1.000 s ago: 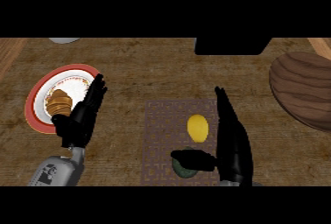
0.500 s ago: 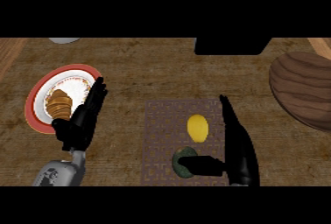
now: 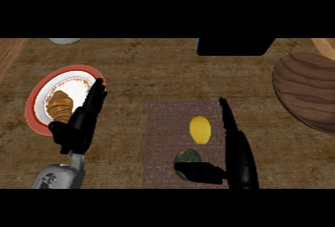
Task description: Pick the lemon from the placemat and place it in the bowl
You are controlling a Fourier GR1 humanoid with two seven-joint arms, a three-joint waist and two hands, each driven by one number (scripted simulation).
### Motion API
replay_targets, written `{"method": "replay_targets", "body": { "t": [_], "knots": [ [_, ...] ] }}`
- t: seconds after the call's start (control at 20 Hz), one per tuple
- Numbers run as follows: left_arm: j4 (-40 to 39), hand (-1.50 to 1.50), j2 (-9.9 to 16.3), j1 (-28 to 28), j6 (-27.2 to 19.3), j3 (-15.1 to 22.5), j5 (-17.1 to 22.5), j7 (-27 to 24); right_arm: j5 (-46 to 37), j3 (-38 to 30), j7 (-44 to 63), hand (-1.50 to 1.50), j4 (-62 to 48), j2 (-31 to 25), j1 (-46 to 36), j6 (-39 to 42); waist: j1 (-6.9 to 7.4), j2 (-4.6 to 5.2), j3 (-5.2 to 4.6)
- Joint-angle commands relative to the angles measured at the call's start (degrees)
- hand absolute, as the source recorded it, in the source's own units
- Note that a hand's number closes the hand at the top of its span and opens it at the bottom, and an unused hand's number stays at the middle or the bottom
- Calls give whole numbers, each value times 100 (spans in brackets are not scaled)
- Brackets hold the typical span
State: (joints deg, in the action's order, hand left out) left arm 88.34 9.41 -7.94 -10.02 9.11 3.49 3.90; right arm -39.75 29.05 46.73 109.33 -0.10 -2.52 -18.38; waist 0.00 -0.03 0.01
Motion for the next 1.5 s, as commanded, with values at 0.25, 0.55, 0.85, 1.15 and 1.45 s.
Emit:
{"method": "replay_targets", "body": {
  "t": [0.25,0.55,0.85,1.15,1.45],
  "knots": [
    [42,0,-138,280,272,-163,-141,-143,746,-165,-572,-150,-879,9,-321,-654,14,2,0],
    [639,0,-180,185,195,-117,-333,535,1036,-99,-1295,-150,-1539,9,7,-1153,24,-2,2],
    [190,0,-380,93,333,-367,-441,141,1241,-393,-1549,-150,-1873,10,-231,-945,7,0,0],
    [-183,0,-309,-169,500,-513,-397,17,390,-289,-1083,-150,-2264,5,-134,-1091,-7,2,-2],
    [-325,0,-225,-448,690,-748,-287,14,1062,-23,-1452,-150,-3454,7,-765,-1631,27,12,0]
  ]
}}
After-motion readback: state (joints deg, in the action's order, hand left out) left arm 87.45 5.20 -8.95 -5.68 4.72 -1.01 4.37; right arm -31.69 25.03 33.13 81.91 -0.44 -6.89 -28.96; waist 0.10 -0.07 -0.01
